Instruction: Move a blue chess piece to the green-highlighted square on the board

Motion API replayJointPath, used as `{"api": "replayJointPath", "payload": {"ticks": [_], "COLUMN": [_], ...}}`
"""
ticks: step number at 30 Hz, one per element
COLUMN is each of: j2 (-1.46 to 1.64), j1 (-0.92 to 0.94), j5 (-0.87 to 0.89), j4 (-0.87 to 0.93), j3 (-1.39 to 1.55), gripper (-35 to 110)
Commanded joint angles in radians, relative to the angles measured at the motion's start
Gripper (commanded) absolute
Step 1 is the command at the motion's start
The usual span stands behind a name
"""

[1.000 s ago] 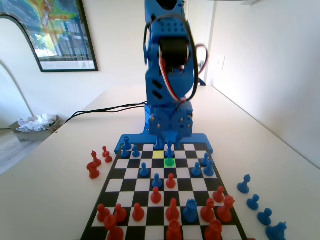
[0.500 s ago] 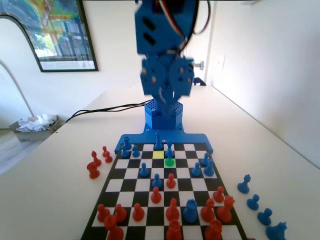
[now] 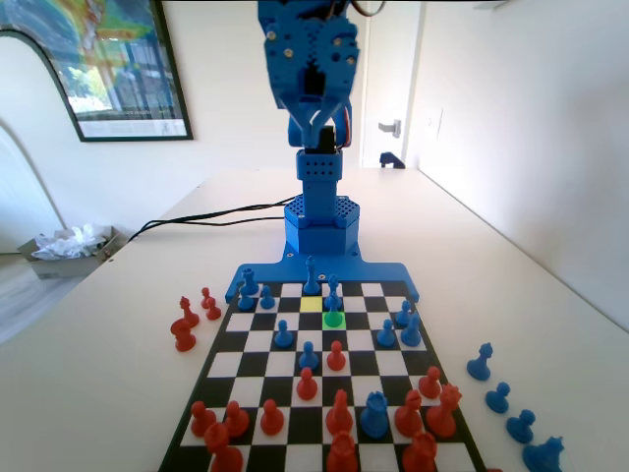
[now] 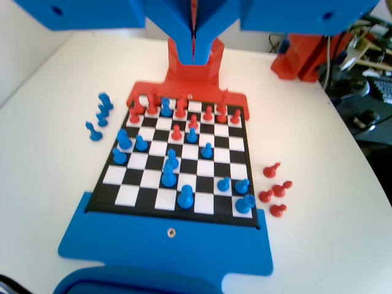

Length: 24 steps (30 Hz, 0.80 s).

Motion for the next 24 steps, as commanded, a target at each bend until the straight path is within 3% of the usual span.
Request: {"api": "replayJointPath", "payload": {"ticks": [1,24], "j2": [0.078,0.38], "j1": [-0.008,-0.072], "j5": [-0.003,0.012], "j4": [0.012,-0.014], "j3": [-0.005,0.023], "gripper": [1,1]}}
